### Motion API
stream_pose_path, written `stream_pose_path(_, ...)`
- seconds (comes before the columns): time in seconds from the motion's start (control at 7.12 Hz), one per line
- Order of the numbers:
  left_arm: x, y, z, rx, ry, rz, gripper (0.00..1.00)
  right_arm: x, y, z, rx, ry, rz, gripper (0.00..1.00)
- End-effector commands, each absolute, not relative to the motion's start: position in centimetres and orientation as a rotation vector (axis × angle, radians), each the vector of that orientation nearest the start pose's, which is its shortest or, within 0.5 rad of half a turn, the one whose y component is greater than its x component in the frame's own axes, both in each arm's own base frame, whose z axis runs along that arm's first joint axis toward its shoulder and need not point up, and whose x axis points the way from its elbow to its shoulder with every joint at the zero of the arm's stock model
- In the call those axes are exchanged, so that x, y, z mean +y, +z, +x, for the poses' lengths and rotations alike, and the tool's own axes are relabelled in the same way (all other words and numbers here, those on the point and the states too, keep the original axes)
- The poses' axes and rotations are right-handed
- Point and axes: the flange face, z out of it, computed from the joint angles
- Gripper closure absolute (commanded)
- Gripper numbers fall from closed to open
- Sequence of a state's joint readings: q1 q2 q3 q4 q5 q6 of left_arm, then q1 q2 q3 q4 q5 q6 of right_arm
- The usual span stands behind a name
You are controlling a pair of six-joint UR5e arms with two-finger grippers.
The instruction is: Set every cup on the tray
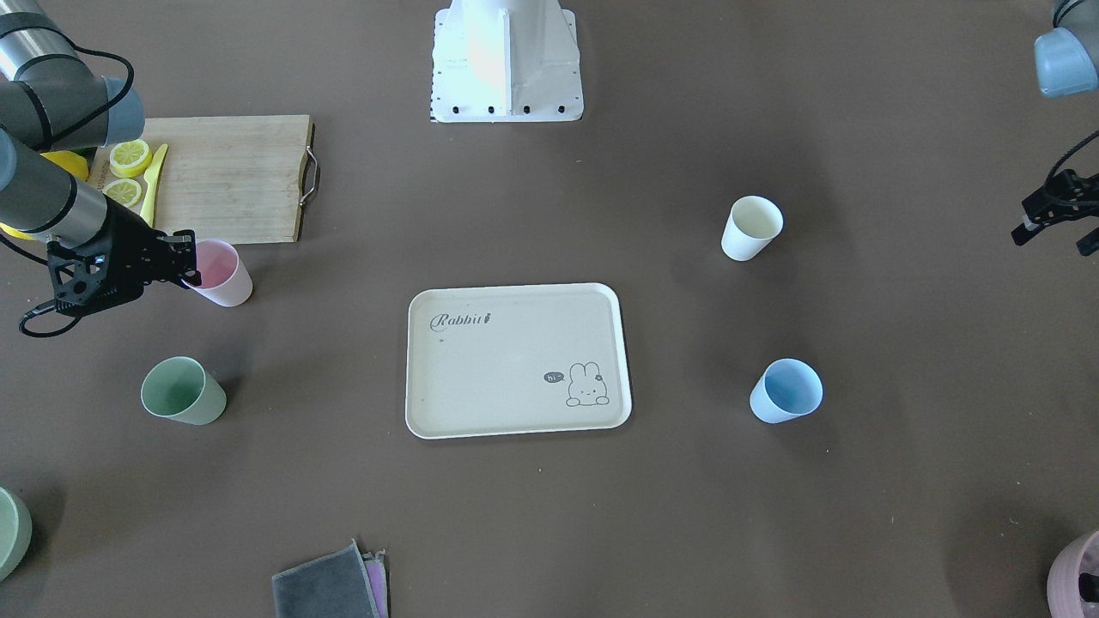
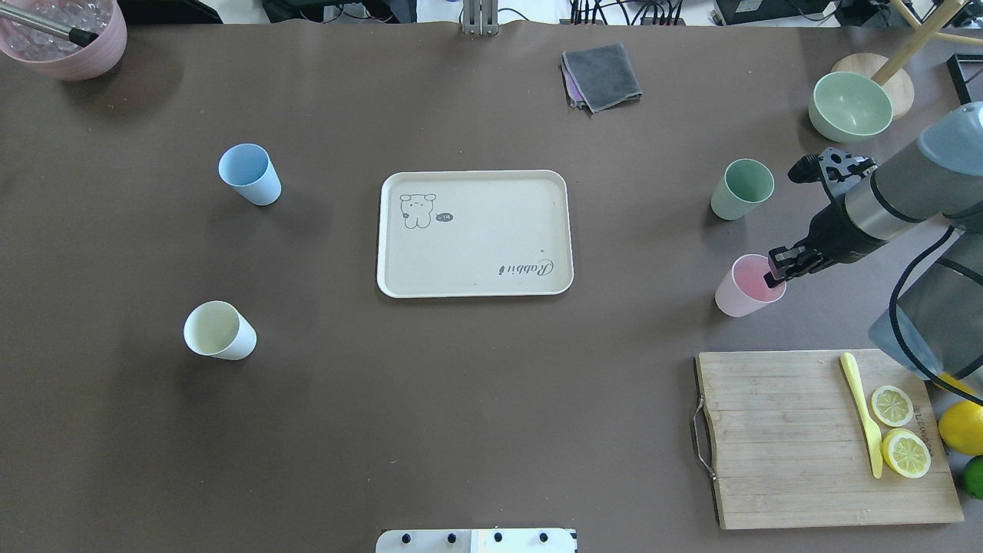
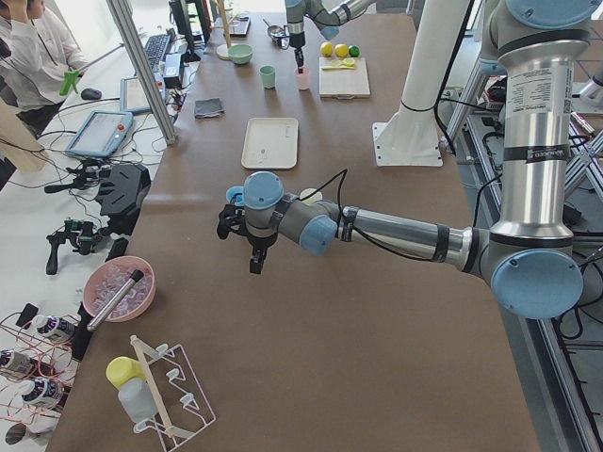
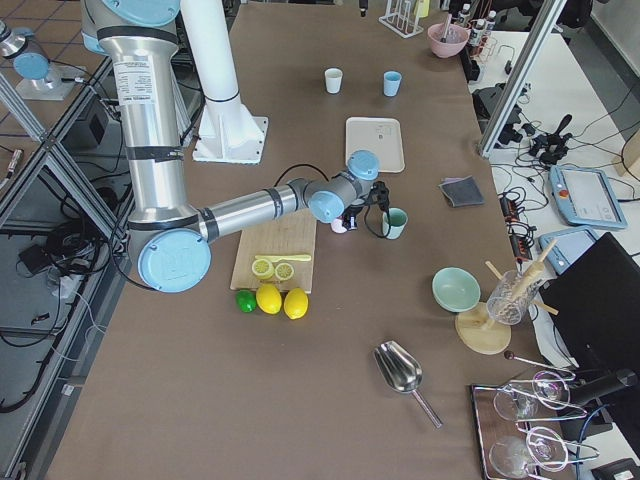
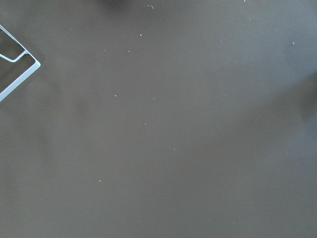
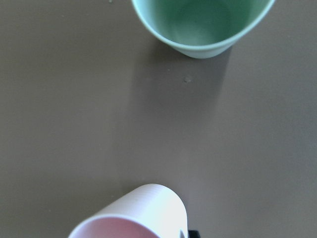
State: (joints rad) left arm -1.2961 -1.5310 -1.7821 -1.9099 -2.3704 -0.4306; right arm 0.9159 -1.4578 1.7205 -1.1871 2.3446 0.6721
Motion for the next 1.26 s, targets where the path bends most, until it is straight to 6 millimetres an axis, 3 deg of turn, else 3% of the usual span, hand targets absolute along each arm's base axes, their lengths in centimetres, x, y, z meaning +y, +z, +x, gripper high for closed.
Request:
stream_pose_path(0.0, -47.6, 49.1, 13.6, 0.920, 0.051, 0.169, 0.07, -50.3, 41.8, -30.1, -1.023, -0.159, 0.039, 1.00)
stream_pose_path(0.14, -46.6, 47.1, 17.1, 0.932, 0.057, 0.146, 0.07, -52.4, 37.0, -32.2, -1.048, -0.090, 0.029, 1.00)
stream_pose_path(0.42, -44.4, 44.6, 22.3, 0.947, 0.077, 0.111, 0.07, -54.6, 32.2, -36.5, -1.051, -0.066, 0.050, 1.00)
stream_pose_path(0.56, -42.9, 43.0, 24.8, 0.944, 0.105, 0.123, 0.07, -56.4, 29.6, -40.3, -1.044, -0.043, 0.046, 1.00)
stream_pose_path(0.7, -41.6, 42.6, 26.8, 0.947, 0.123, 0.104, 0.07, -56.4, 28.7, -43.5, -1.024, -0.050, 0.066, 1.00)
stream_pose_path(1.12, -39.8, 42.7, 30.0, 0.916, 0.168, 0.113, 0.07, -54.3, 28.3, -47.0, -1.007, -0.083, 0.079, 1.00)
